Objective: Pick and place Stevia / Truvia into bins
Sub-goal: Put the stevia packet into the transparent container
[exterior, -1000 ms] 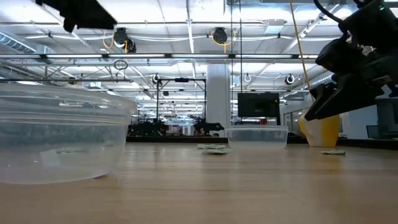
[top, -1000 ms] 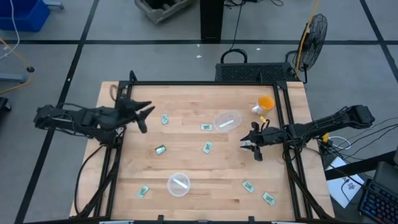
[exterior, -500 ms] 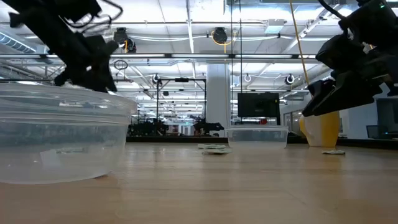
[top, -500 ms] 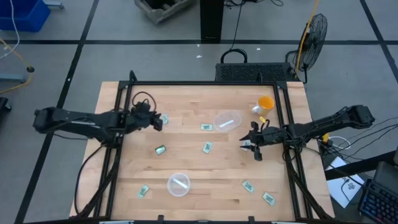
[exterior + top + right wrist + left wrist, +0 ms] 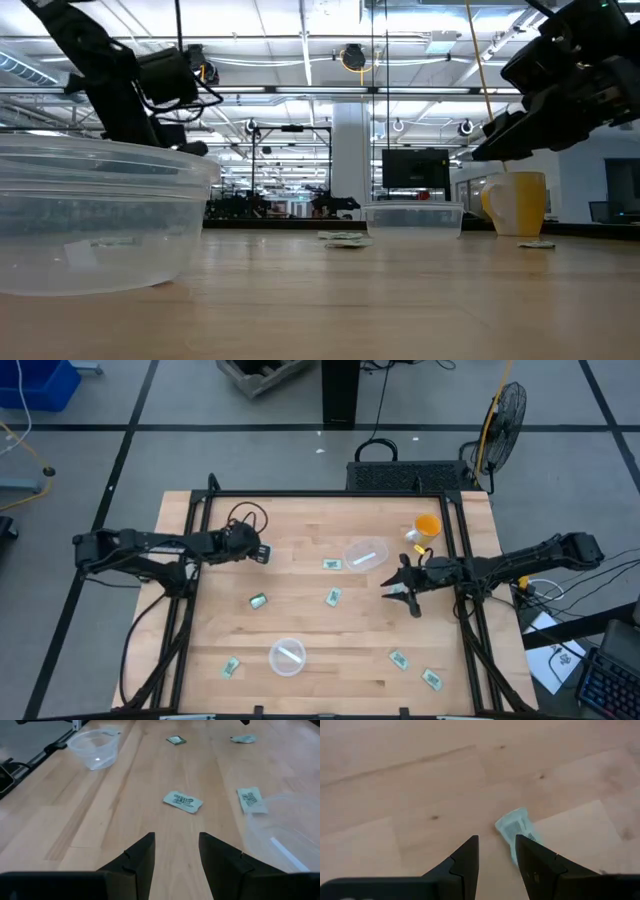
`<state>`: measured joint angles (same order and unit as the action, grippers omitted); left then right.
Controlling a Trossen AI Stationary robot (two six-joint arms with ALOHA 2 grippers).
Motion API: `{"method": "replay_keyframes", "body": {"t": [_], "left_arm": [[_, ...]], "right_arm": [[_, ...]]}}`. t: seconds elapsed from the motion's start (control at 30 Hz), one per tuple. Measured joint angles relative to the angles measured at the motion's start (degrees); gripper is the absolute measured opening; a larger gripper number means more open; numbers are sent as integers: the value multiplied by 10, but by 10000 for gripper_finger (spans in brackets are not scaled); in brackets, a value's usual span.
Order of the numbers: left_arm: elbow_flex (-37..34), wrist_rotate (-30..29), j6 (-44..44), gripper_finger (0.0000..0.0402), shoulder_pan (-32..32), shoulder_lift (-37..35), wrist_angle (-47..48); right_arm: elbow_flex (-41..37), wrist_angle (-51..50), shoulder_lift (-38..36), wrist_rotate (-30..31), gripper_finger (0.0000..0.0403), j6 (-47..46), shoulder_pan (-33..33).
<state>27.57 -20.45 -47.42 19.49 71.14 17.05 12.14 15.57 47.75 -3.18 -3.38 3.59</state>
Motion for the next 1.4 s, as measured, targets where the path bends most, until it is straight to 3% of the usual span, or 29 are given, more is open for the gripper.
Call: {"method": "replay_keyframes", "body": {"t": [0.43, 0.77, 1.4], "left_arm": [[0, 25, 12, 134, 41, 83, -54], [0, 73, 25, 133, 41, 84, -126], [0, 102, 78, 133, 41, 84, -126]], "right_arm": [[0, -9, 26, -1, 144, -4, -3], [0, -9, 45, 0, 144, -4, -3], [0, -8, 56, 1, 144, -1, -3]]}}
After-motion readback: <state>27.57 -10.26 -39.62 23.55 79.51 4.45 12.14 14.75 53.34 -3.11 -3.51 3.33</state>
